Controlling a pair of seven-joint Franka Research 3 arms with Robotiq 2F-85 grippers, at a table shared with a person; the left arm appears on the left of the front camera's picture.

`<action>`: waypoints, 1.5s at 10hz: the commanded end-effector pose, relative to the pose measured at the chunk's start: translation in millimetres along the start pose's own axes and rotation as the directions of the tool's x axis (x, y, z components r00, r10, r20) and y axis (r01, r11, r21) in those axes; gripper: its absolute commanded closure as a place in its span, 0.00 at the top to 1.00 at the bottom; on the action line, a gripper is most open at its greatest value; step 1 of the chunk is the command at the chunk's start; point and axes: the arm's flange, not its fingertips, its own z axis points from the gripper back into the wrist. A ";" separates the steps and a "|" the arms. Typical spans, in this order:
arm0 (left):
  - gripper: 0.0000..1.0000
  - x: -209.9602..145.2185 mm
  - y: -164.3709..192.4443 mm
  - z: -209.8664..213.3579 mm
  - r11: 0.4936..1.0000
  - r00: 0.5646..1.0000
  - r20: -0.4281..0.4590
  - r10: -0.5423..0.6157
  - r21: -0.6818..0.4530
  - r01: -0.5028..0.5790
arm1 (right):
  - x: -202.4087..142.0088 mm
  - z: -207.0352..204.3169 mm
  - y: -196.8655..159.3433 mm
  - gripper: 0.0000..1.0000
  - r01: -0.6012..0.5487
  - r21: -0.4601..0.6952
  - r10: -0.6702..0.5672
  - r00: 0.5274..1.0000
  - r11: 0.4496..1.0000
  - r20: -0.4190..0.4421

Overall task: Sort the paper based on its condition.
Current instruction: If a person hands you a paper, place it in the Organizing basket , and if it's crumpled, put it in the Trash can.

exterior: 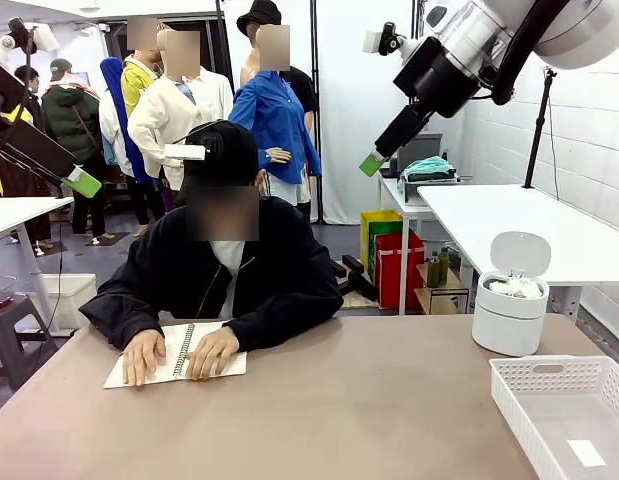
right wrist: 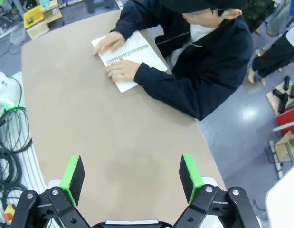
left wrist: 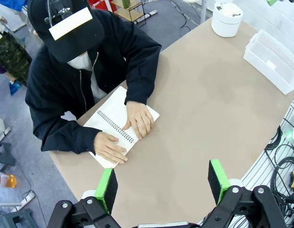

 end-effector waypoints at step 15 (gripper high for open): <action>1.00 0.0 0.4 0.6 1.000 1.000 0.000 0.001 0.003 -0.001 | 0.1 -0.5 1.3 1.00 0.007 0.000 -0.007 1.000 1.000 0.002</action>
